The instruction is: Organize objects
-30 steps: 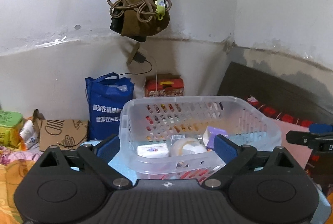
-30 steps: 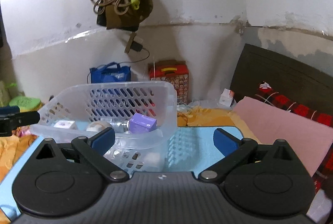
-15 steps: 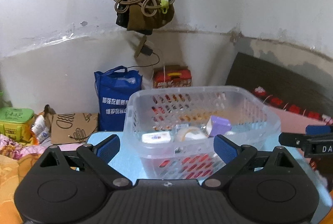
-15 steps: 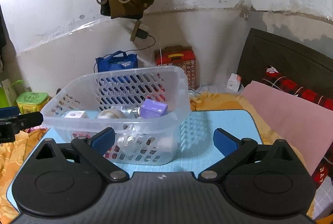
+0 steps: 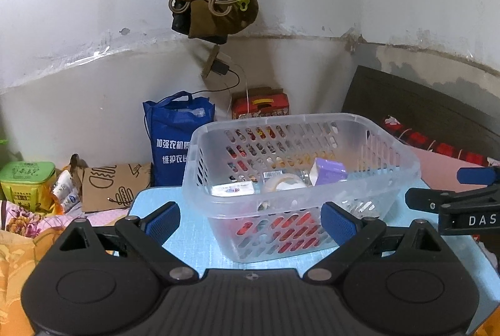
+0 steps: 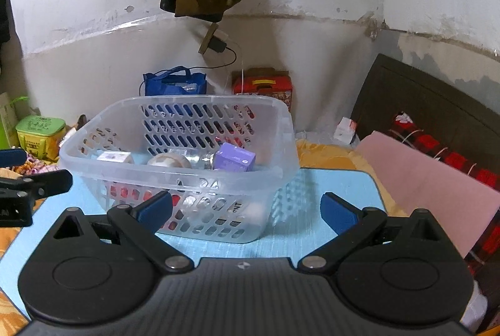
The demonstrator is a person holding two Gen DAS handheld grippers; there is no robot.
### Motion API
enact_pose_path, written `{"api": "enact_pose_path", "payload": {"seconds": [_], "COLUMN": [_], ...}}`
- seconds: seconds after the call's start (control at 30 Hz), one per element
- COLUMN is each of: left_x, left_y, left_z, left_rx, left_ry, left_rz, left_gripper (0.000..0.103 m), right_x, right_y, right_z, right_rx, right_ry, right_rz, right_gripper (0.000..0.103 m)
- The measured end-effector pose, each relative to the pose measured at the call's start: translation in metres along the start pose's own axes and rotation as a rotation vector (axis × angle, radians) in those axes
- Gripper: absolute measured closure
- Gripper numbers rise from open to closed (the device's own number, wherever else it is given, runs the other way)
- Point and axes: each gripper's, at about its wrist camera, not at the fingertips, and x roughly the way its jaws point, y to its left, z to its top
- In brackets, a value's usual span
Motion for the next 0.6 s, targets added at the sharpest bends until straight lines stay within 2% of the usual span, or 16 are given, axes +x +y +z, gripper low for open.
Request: {"api": "enact_pose_path", "payload": {"seconds": [0.1, 0.2, 0.33, 0.6], "left_x": [0.0014, 0.0043, 0.0064, 0.0081], "left_y": [-0.0011, 0.0004, -0.0013, -0.0054], "left_z": [0.0002, -0.0003, -0.0007, 0.0059], "left_rx": [-0.010, -0.035, -0.016, 0.005], "left_ry": [0.010, 0.022, 0.022, 0.014], "left_rz": [-0.005, -0.024, 0.009, 0.016], "left_gripper": [0.005, 0.005, 0.005, 0.005], "right_x": [0.0018, 0.0044, 0.0038, 0.0011], "right_y": [-0.0016, -0.0004, 0.0006, 0.0001], "right_z": [-0.0011, -0.0026, -0.0043, -0.0011], "right_rx": [0.025, 0.022, 0.027, 0.024], "right_ry": [0.015, 0.021, 0.024, 0.007], "right_rz": [0.030, 0.021, 0.033, 0.007], "right_gripper": [0.000, 0.000, 0.000, 0.000]}}
